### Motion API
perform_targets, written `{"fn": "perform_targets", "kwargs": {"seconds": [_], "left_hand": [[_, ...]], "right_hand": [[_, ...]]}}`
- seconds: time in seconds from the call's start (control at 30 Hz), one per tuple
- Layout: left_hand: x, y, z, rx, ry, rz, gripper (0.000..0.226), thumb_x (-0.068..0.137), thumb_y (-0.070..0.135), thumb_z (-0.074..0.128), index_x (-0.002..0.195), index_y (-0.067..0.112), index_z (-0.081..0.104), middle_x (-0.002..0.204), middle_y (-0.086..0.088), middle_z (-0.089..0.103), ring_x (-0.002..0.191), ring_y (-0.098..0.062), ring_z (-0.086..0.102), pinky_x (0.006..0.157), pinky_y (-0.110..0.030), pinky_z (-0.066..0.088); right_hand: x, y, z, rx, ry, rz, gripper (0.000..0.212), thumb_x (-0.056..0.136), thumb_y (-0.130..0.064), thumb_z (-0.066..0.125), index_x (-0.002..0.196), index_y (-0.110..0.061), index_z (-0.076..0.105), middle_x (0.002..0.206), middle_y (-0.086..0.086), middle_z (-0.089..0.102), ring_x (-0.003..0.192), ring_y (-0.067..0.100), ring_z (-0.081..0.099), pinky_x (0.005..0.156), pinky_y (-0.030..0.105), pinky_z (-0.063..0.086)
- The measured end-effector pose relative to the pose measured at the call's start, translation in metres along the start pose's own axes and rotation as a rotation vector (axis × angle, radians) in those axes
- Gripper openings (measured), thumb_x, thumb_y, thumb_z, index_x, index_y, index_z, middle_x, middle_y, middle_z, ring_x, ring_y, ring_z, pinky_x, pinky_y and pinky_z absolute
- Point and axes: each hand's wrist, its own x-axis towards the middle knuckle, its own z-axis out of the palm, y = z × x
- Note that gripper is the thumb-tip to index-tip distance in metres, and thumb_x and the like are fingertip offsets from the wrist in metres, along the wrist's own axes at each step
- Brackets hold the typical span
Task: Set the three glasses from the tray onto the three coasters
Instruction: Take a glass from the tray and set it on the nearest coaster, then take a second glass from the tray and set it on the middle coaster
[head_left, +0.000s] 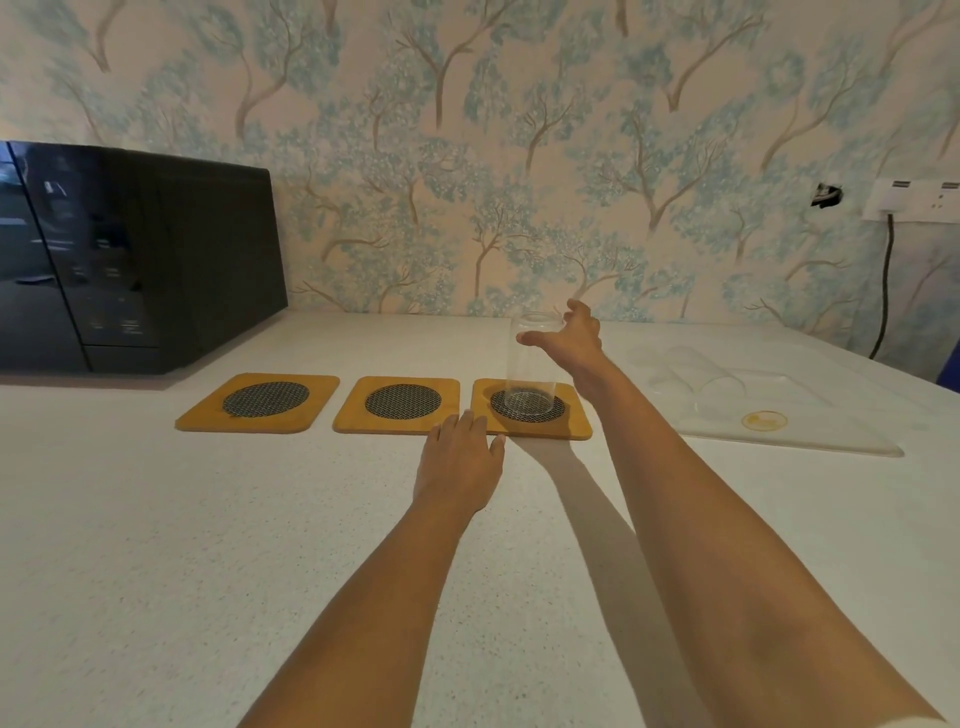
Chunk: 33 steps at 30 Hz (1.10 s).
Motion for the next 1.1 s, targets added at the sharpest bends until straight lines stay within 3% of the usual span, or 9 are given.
{"fn": "perform_targets", "kwargs": {"seconds": [0.13,0.3,0.4,0.57,0.77,0.9,1.1], "left_hand": [[0.0,0.004,-0.002,0.092,0.104,0.091,0.043,0.1,0.029,0.032,0.139,0.012,0.039,0.15,-0.007,0.039,0.14,-0.022,0.031,0.118,-0.037,0.021],[0.001,0.022,0.001,0.1,0.175,0.176,0.039,0.098,0.014,0.036,0.136,0.01,0.042,0.144,-0.008,0.045,0.134,-0.021,0.039,0.113,-0.032,0.026],[0.004,0.046,0.009,0.049,0.167,0.2,0.04,0.097,0.011,0.039,0.136,0.008,0.043,0.144,-0.008,0.045,0.134,-0.021,0.039,0.113,-0.031,0.027],[0.014,0.089,0.025,0.024,0.087,0.23,0.037,0.099,0.017,0.035,0.134,0.007,0.044,0.143,-0.01,0.045,0.133,-0.023,0.038,0.113,-0.033,0.027],[0.028,0.117,0.037,-0.001,0.002,0.18,0.043,0.101,0.024,0.03,0.139,0.006,0.036,0.149,-0.013,0.036,0.139,-0.026,0.029,0.116,-0.037,0.02],[0.034,0.117,0.041,-0.038,-0.03,0.136,0.047,0.101,0.029,0.03,0.142,0.007,0.033,0.152,-0.012,0.031,0.142,-0.025,0.024,0.119,-0.037,0.016],[0.036,0.115,0.043,-0.068,-0.061,0.107,0.049,0.101,0.033,0.029,0.143,0.009,0.033,0.154,-0.01,0.03,0.143,-0.024,0.023,0.12,-0.038,0.014]], "right_hand": [[0.003,-0.018,-0.031,0.058,0.023,-0.062,0.075,0.083,-0.019,0.07,0.146,-0.011,0.029,0.149,0.01,0.035,0.135,0.026,0.038,0.112,0.038,0.034],[0.012,-0.021,-0.084,-0.043,0.226,-0.118,0.053,0.087,-0.023,0.064,0.136,-0.011,0.047,0.14,0.01,0.049,0.128,0.026,0.049,0.105,0.035,0.04],[0.019,-0.002,-0.114,-0.21,0.285,-0.045,0.05,0.089,-0.027,0.061,0.134,-0.009,0.052,0.139,0.014,0.051,0.127,0.031,0.05,0.106,0.041,0.042],[0.027,0.038,-0.151,-0.429,0.282,0.16,0.054,0.09,-0.028,0.058,0.138,-0.006,0.049,0.143,0.016,0.048,0.131,0.035,0.045,0.104,0.039,0.041],[0.037,0.07,-0.168,-0.598,0.192,0.308,0.053,0.091,-0.032,0.059,0.131,0.002,0.05,0.137,0.02,0.05,0.125,0.038,0.049,0.096,0.039,0.045],[0.046,0.079,-0.169,-0.696,0.079,0.38,0.07,0.088,-0.045,0.061,0.138,0.0,0.043,0.145,0.019,0.043,0.134,0.036,0.041,0.105,0.041,0.039],[0.057,0.082,-0.166,-0.76,-0.141,0.47,0.076,0.089,-0.051,0.056,0.143,-0.002,0.039,0.152,0.015,0.037,0.138,0.034,0.039,0.109,0.043,0.034]]}}
